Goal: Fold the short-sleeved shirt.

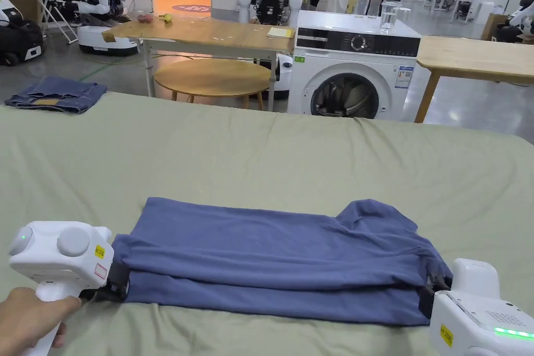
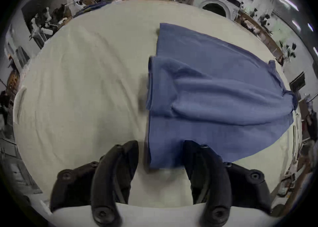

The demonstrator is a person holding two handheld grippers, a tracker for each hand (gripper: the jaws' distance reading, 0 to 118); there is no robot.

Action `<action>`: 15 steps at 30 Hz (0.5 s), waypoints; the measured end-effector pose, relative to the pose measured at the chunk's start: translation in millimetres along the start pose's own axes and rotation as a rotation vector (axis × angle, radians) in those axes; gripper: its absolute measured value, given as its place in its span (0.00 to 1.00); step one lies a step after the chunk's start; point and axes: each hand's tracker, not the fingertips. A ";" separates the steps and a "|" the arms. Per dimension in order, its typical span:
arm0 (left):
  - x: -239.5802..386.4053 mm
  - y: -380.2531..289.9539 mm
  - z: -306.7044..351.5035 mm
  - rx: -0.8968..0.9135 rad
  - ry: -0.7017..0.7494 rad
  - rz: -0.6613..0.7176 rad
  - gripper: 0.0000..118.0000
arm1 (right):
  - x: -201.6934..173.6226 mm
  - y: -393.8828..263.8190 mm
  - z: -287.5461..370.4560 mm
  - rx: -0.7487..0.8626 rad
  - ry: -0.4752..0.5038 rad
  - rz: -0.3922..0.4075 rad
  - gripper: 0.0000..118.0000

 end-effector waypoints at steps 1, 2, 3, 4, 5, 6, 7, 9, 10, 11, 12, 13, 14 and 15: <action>5.0 -1.3 1.8 0.002 0.015 0.002 0.44 | 4.2 -0.5 -0.4 -0.009 -0.002 -0.001 0.00; 9.3 -3.9 2.7 0.021 0.036 -0.038 0.40 | 8.1 -0.5 -1.2 -0.018 -0.004 -0.002 0.00; 14.1 -7.7 1.7 0.034 0.031 -0.078 0.35 | 13.2 -0.9 -2.3 -0.028 -0.005 -0.004 0.00; 14.6 -10.8 5.1 0.041 0.020 -0.079 0.27 | 17.3 0.2 -4.5 -0.036 -0.009 -0.005 0.00; 15.2 -12.1 7.2 0.043 0.023 -0.069 0.15 | 21.3 2.1 -7.5 -0.046 -0.017 -0.004 0.00; 15.5 -13.3 9.2 0.050 0.015 -0.063 0.07 | 25.6 5.3 -12.0 -0.064 -0.041 -0.001 0.00; 16.2 -14.5 10.5 0.051 -0.008 -0.059 0.03 | 30.4 9.3 -18.2 -0.104 -0.081 0.009 0.03; 15.6 -17.0 14.3 0.049 -0.008 -0.078 0.02 | 42.5 17.1 -29.1 -0.140 -0.063 -0.016 0.38; 15.9 -18.7 16.6 0.057 -0.008 -0.082 0.02 | 49.5 21.0 -38.1 -0.192 -0.037 -0.026 0.50; 15.4 -19.8 18.7 0.063 -0.010 -0.081 0.02 | 53.6 23.3 -44.1 -0.218 -0.026 -0.025 0.52; 11.9 -18.6 19.8 0.070 -0.017 -0.076 0.02 | 56.4 25.5 -52.6 -0.268 -0.025 -0.008 0.52; 10.9 -19.9 21.8 0.083 -0.020 -0.071 0.02 | 59.3 25.2 -62.4 -0.305 0.006 -0.004 0.52; 10.4 -20.9 23.0 0.088 -0.022 -0.069 0.02 | 59.9 23.6 -70.8 -0.340 0.018 0.006 0.52; 10.1 -22.3 24.3 0.097 -0.025 -0.064 0.02 | 60.3 18.9 -81.7 -0.400 0.033 0.023 0.52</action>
